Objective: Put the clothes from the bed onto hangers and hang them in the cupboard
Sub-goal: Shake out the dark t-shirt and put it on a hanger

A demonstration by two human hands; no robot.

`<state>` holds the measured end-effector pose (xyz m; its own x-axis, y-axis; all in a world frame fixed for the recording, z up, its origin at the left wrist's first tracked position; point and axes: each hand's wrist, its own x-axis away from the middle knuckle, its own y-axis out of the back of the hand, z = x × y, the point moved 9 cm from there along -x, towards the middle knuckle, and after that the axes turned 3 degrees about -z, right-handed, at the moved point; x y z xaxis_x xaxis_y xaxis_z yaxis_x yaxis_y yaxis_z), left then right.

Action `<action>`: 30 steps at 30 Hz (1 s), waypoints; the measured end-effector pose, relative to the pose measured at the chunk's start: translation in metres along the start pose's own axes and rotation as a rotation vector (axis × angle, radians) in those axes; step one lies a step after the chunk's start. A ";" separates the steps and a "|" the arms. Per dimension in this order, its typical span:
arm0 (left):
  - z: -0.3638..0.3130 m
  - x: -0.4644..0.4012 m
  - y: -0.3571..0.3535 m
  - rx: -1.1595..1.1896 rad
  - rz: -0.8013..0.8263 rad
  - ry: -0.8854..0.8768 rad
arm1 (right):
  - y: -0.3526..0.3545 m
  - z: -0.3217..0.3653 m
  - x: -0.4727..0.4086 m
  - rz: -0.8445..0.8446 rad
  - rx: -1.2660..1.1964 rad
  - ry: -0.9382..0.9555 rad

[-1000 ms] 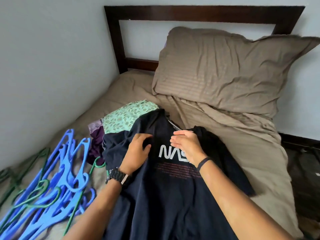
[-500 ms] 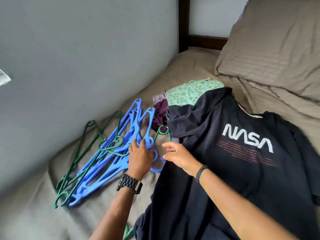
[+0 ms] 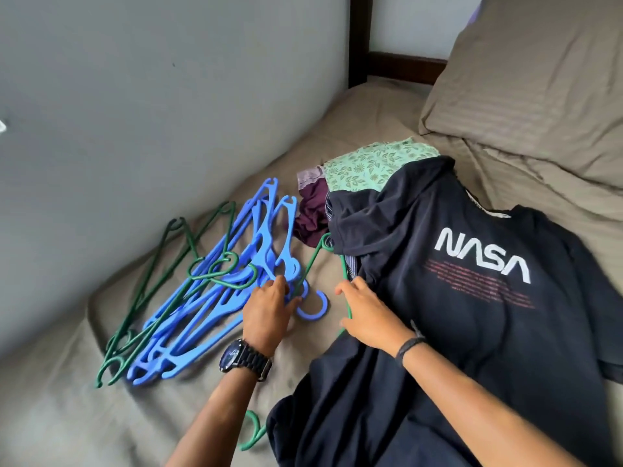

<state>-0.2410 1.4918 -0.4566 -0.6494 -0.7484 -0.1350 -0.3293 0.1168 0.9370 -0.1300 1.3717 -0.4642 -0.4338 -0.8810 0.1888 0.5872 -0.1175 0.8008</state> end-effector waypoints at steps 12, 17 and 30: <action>0.017 -0.032 0.050 0.187 -0.172 0.098 | 0.002 -0.020 0.016 0.088 -0.019 -0.024; 0.034 -0.032 0.108 0.304 -0.345 0.144 | -0.012 0.003 0.017 0.103 -0.207 -0.049; 0.035 -0.036 0.096 1.147 -0.436 0.484 | 0.026 0.077 0.019 0.069 -0.868 0.056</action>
<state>-0.2730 1.5525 -0.3734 -0.1120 -0.9937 -0.0015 -0.9937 0.1120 0.0108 -0.1756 1.3870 -0.3956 -0.3575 -0.9176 0.1739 0.9339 -0.3509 0.0682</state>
